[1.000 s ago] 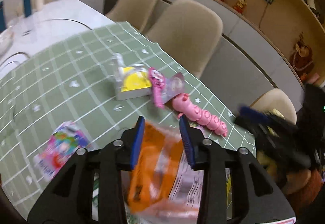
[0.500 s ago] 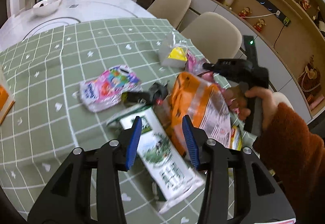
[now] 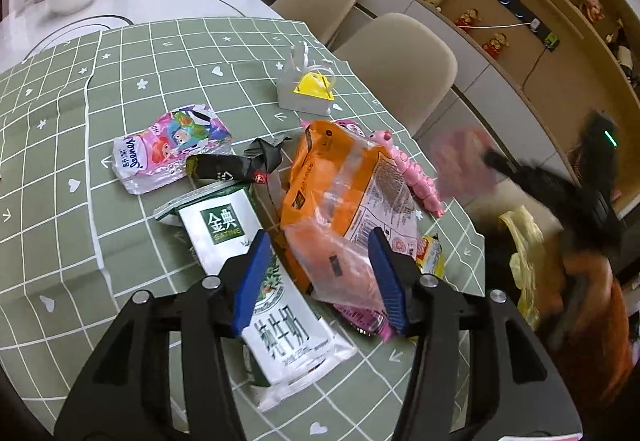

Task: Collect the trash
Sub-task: 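Grasp the orange snack bag with the left tool while the right grasps a pink wrapper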

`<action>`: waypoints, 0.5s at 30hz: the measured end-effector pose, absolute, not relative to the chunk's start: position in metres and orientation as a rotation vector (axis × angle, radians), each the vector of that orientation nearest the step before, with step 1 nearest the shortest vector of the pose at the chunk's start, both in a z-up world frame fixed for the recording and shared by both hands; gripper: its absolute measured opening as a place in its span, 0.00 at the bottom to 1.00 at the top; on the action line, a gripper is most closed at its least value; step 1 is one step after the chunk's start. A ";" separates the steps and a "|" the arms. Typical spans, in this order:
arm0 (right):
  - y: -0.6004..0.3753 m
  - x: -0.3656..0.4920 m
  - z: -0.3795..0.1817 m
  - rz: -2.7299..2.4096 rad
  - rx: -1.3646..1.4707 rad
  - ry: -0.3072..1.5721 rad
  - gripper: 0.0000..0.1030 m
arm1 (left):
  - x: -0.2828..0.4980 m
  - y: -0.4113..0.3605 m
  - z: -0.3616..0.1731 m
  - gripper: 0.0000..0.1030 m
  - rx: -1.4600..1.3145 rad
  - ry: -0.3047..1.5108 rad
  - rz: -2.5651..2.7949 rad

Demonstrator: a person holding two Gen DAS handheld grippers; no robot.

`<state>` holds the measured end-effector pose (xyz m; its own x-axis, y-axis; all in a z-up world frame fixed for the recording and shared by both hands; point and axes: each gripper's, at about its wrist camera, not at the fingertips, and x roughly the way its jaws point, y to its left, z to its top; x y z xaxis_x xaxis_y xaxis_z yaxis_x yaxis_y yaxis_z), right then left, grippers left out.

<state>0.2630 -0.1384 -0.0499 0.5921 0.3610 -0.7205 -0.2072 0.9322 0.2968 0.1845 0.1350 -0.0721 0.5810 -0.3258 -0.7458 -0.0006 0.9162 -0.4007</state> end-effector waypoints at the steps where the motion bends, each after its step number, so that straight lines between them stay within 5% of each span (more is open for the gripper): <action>1: -0.142 0.249 -0.050 0.325 0.186 0.874 0.03 | 0.187 0.134 -0.074 0.48 -0.385 0.940 -0.177; 9: -0.178 0.172 -0.059 0.289 0.287 0.880 0.03 | 0.211 0.120 -0.101 0.48 -0.375 1.042 -0.084; 13: -0.187 0.140 -0.062 0.270 0.293 0.876 0.03 | 0.205 0.107 -0.097 0.18 -0.318 1.051 -0.116; 15: -0.193 0.127 -0.064 0.266 0.315 0.877 0.03 | 0.201 0.105 -0.090 0.12 -0.302 1.039 -0.135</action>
<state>0.1269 -0.1933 -0.0643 0.6117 0.3542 -0.7073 -0.0986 0.9213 0.3761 0.2006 0.1051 -0.0903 0.5031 -0.2522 -0.8266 -0.0322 0.9503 -0.3095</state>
